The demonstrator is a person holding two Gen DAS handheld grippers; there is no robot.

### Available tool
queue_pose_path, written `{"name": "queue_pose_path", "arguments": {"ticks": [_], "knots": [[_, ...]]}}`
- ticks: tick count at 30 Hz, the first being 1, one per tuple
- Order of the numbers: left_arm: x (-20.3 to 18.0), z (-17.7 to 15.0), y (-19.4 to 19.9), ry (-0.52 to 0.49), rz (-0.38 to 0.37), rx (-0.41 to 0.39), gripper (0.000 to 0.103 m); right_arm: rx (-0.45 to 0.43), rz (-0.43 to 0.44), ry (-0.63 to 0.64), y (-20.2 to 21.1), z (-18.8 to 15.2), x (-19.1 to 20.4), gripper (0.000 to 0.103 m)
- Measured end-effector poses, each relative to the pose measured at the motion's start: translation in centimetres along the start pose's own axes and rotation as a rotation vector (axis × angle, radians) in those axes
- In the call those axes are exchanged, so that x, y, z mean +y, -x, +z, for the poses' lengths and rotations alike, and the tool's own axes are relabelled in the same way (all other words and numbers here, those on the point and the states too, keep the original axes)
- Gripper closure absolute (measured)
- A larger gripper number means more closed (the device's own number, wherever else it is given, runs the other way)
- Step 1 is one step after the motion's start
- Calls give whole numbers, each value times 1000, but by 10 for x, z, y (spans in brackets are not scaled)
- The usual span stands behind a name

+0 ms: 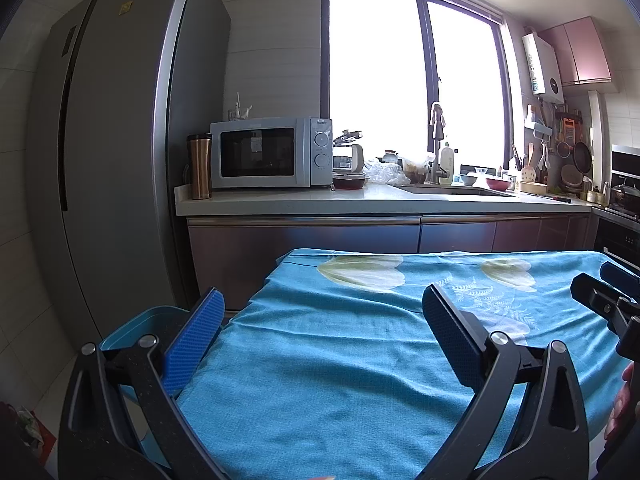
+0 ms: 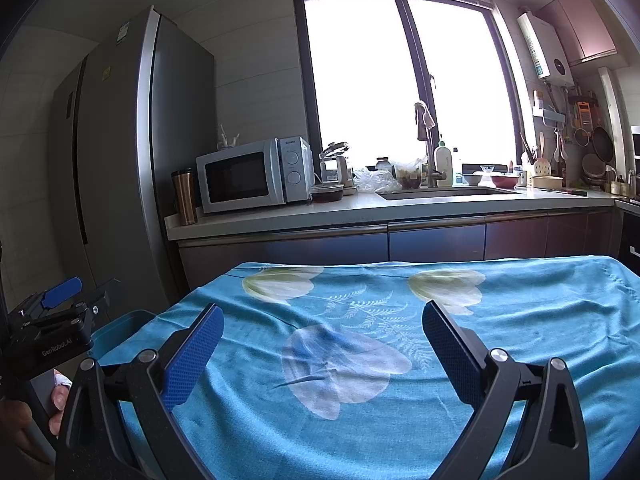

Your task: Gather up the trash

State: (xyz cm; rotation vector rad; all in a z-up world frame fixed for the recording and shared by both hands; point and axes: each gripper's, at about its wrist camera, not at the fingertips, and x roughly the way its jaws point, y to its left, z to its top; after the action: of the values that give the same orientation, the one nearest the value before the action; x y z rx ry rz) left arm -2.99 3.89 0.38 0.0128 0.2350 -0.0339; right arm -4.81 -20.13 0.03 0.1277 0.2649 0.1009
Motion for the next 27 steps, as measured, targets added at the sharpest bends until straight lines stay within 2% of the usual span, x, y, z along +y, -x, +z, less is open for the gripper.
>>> {"name": "queue_pose_path", "arguments": {"ticks": [27], "knots": [[-3, 0, -1, -7, -1, 4, 6, 4, -5, 0, -2, 2, -2, 7]]}}
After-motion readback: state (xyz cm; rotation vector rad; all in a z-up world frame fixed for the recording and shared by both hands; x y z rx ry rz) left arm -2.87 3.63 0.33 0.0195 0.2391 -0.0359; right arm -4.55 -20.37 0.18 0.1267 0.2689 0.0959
